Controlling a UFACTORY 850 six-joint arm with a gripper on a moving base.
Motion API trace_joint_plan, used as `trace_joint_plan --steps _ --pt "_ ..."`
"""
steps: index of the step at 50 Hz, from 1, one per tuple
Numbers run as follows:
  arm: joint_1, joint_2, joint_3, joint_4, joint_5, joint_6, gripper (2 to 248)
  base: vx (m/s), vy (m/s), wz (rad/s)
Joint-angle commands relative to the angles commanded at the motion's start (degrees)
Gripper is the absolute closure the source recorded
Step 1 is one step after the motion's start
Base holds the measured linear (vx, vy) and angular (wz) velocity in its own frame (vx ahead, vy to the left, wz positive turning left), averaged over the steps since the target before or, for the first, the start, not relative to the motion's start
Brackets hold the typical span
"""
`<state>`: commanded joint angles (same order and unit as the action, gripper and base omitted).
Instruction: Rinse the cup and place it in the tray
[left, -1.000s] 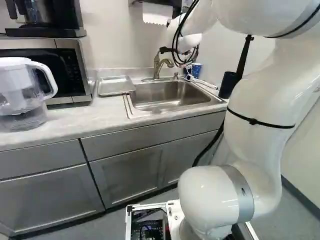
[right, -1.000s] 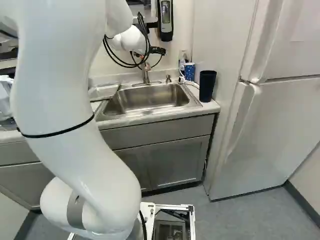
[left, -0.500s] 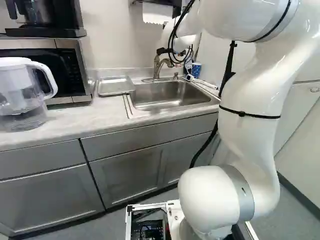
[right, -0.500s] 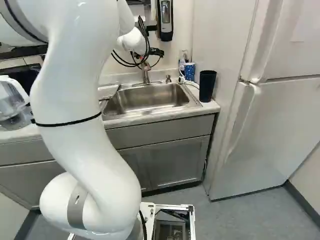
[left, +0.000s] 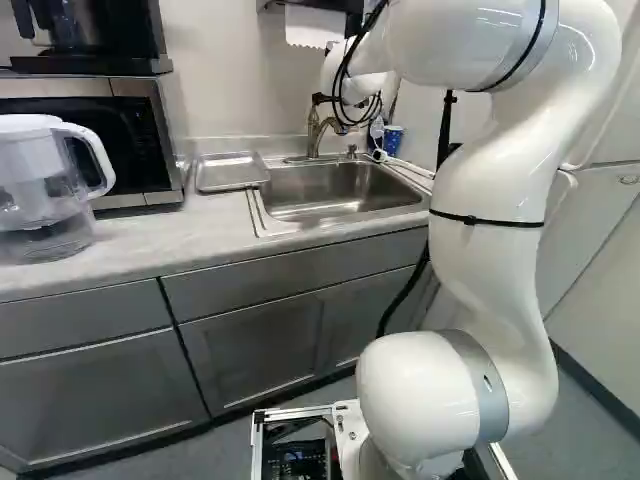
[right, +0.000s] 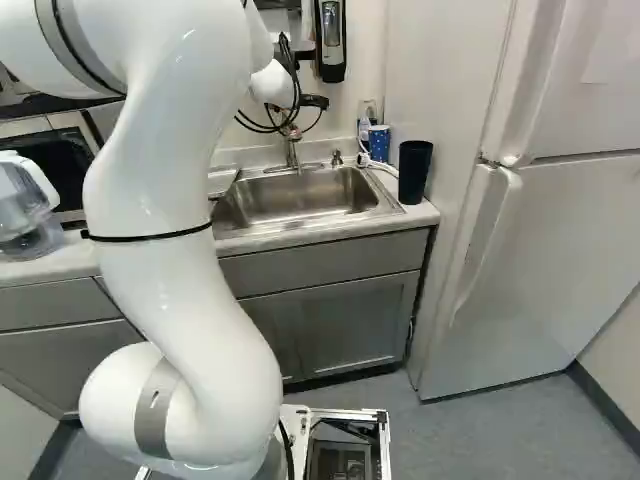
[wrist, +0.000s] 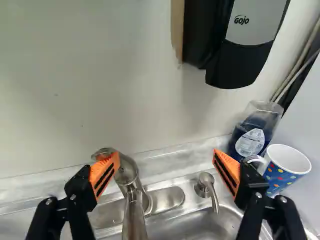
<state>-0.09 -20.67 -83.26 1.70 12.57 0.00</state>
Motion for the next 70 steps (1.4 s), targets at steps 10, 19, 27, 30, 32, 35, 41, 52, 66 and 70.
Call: trace_joint_plan --steps 10,19,27,30,32,35,41,52,66,70 --pt "0.0 -0.3 -0.4 0.2 0.5 0.0 3 0.000 0.000 0.000" --pt "0.0 -0.3 -0.4 0.2 0.5 0.0 3 0.000 0.000 0.000" --pt "0.0 0.3 0.3 0.2 0.5 0.0 3 0.000 0.000 0.000" --pt "0.0 0.8 1.0 0.2 0.5 0.0 3 0.000 0.000 0.000" --pt "0.0 1.3 1.6 0.2 0.5 0.0 3 0.000 0.000 0.000" --pt "0.0 2.1 2.5 0.2 0.5 0.0 3 0.000 0.000 0.000" --pt "0.0 3.9 4.6 0.2 0.5 0.0 3 0.000 0.000 0.000" --pt "0.0 7.1 8.2 0.2 0.5 0.0 3 0.000 0.000 0.000" --pt "0.0 11.3 12.8 0.2 0.2 0.0 3 0.000 0.000 0.000" --pt "0.0 12.5 14.1 0.2 -0.1 0.0 3 0.000 0.000 0.000"
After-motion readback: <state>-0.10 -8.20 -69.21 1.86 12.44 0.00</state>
